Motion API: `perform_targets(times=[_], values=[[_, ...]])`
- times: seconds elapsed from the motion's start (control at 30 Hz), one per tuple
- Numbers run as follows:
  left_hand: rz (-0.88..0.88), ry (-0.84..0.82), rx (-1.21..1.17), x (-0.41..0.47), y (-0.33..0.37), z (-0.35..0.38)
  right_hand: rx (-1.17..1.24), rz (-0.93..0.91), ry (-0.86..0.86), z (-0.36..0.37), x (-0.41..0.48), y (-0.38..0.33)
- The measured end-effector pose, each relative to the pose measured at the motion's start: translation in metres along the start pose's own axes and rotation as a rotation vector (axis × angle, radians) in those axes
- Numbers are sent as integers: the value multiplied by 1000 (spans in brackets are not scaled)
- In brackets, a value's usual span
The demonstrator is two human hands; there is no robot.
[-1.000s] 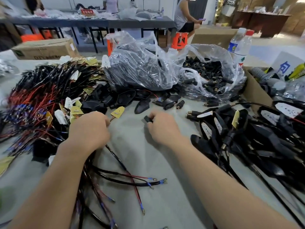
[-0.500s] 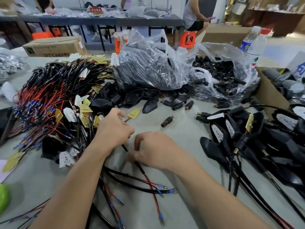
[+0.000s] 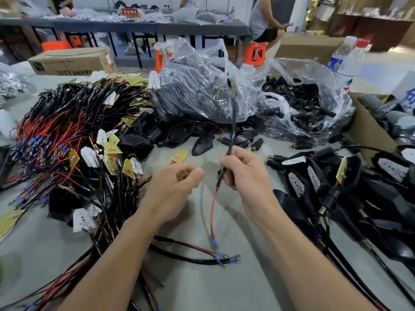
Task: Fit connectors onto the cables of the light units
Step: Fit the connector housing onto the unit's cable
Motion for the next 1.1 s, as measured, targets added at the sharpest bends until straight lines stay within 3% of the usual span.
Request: perform_targets(times=[0.07,0.13,0.27,0.37,0.43,0.53,0.7,0.83,1.1], values=[[-43,-214,-192,-2,6,11,4,-74,85,-9,1,-1],[-77,-290,-276,-5,10,21,15,-128,182,-18,2,-4],[-202,-80,-333,-5,8,25,120,-143,325,-31,3,-8],[-233,6,-293,-3,5,22,74,-82,215,-26,4,-6],[-242,-63,-227,-1,4,20,81,-31,101,-19,4,-4],[-214,-190,52,12,4,8,114,15,116,-22,5,-4],[-96,81,475,65,6,1,102,40,97,-27,7,-4],[-141,-20,767,99,-14,35,65,33,54,-23,5,-3],[-104,41,744,111,-31,39,108,43,-11,-26,4,0]])
Point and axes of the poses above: each hand's wrist, its own x-axis towards the middle knuckle, its own z-axis out of the palm, y = z × x, the point moved 2 cm from there along x, towards the middle knuckle, and after that the axes turned 10 degrees about z, right-handed, at the moved point
